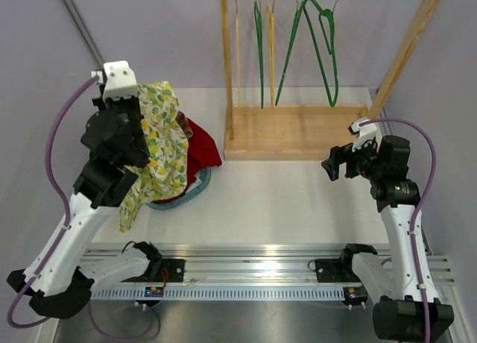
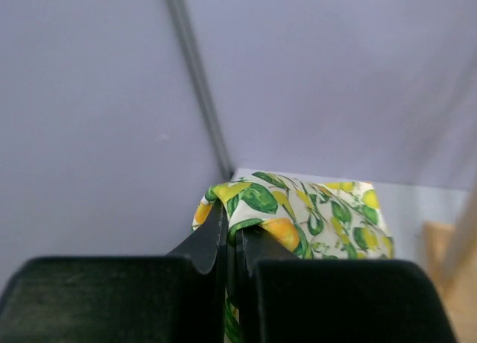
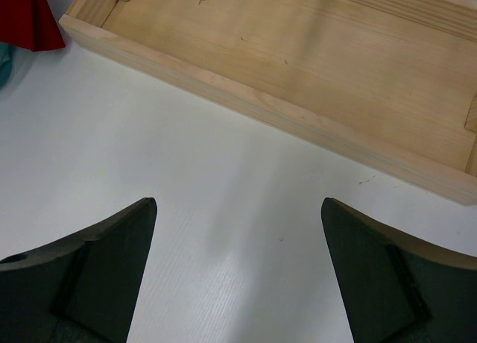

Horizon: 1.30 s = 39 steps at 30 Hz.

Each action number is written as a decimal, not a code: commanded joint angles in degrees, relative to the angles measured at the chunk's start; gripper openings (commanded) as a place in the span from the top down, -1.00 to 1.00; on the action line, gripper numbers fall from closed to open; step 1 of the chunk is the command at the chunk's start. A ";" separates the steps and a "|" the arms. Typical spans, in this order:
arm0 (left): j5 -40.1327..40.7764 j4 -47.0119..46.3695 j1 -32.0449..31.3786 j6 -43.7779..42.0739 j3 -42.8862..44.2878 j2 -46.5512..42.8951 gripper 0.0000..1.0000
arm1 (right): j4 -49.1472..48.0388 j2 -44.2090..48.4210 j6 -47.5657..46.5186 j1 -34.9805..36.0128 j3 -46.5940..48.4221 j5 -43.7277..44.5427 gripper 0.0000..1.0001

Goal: Remove the skirt from the hanger

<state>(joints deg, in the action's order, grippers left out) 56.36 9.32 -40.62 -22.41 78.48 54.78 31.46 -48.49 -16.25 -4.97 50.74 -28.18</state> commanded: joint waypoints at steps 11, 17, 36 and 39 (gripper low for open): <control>-10.21 2.90 24.01 13.53 29.63 19.74 1.00 | -1.67 1.64 1.31 -3.46 -0.20 -1.34 -0.99; -16.88 3.33 27.69 22.14 11.38 17.64 1.00 | -1.41 2.35 1.13 -3.99 -0.12 -1.96 -0.99; -45.28 4.91 29.55 50.01 -20.29 32.13 0.84 | -1.05 2.87 0.78 -4.78 -0.12 -2.23 -0.99; -43.62 4.83 29.63 50.19 -20.91 33.02 0.77 | -1.05 3.05 0.78 -5.13 -0.20 -2.31 -0.99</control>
<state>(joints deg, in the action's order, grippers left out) 17.69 11.62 -10.87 24.56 59.40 85.45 31.53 -46.39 -15.57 -9.54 50.54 -29.63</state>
